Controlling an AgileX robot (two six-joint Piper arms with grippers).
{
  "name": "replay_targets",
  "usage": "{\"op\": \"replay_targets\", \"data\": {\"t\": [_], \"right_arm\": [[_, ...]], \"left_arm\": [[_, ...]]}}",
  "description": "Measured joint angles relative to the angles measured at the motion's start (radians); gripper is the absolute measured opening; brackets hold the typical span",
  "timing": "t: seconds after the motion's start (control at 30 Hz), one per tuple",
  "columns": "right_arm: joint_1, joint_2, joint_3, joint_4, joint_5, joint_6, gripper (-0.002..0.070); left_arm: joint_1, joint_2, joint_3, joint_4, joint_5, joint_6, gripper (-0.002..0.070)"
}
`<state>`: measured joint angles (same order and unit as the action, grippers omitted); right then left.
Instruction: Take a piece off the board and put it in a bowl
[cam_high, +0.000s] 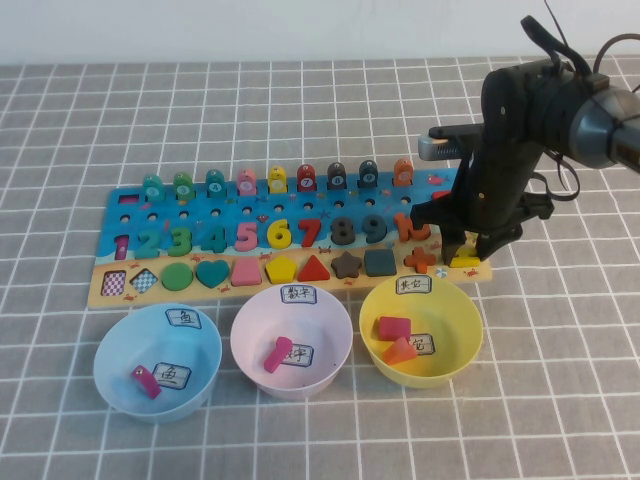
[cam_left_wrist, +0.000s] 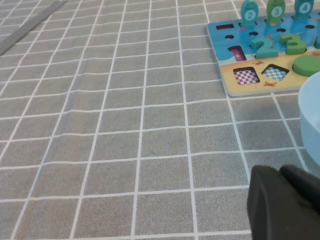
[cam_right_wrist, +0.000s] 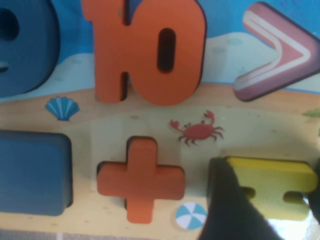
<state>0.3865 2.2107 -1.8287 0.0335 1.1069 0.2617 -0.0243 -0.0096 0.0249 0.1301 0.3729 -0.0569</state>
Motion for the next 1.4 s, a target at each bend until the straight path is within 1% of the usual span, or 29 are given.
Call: {"op": "replay_targets", "data": {"t": [0.67, 1.1, 1.23, 1.3, 1.4], "right_arm": [[0.000, -0.008, -0.022, 0.000, 0.010, 0.000, 0.0297], [0.000, -0.043, -0.054, -0.013, 0.101, 0.000, 0.0297], [0.008, -0.138, 0.011, -0.023, 0.100, 0.000, 0.0297], [0.021, -0.207, 0.092, -0.025, 0.061, 0.000, 0.0297], [0.046, -0.344, 0.259, -0.025, -0.060, 0.000, 0.0297]], "left_arm": [[0.000, 0.000, 0.000, 0.000, 0.000, 0.000, -0.0002], [0.000, 0.000, 0.000, 0.000, 0.000, 0.000, -0.0002], [0.000, 0.000, 0.000, 0.000, 0.000, 0.000, -0.0002], [0.000, 0.000, 0.000, 0.000, 0.000, 0.000, -0.0002], [0.000, 0.000, 0.000, 0.000, 0.000, 0.000, -0.0002]]}}
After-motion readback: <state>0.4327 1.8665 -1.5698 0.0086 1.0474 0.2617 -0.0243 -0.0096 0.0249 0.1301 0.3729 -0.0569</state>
